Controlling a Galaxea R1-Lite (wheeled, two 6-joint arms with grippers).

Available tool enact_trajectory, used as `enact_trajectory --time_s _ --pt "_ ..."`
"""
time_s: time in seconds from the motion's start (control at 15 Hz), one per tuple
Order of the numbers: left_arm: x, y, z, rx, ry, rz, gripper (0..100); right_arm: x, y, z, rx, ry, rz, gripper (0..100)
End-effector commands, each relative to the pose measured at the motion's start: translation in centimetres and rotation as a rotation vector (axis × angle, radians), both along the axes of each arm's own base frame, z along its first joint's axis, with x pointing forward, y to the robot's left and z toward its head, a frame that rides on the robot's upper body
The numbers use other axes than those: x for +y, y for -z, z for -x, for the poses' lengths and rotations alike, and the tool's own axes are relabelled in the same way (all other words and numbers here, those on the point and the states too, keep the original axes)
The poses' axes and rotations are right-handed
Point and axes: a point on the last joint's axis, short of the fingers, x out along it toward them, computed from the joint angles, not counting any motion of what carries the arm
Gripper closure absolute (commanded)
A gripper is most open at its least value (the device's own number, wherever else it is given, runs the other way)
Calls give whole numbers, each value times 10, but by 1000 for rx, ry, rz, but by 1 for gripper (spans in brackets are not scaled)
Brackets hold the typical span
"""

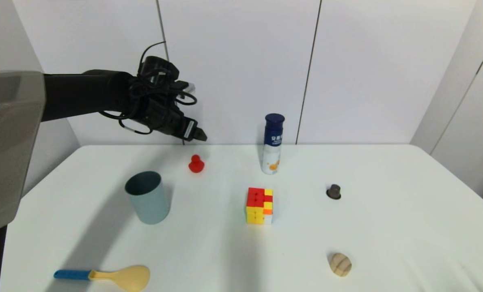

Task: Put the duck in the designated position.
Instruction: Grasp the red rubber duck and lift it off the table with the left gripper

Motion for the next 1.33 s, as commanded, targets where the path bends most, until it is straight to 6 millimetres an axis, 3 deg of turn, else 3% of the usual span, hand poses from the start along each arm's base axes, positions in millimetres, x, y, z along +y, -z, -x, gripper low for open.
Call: enact_trajectory --time_s 0.07,0.4,1.33 --pt "-4 28 -12 70 1 -21 0 0 0 0 -1 -1 0 0" --pt "-5 50 -14 132 0 -42 0 0 0 0 0 -1 0 0" --pt "-7 86 -25 207 -33 -43 0 0 0 0 0 -1 0 0"
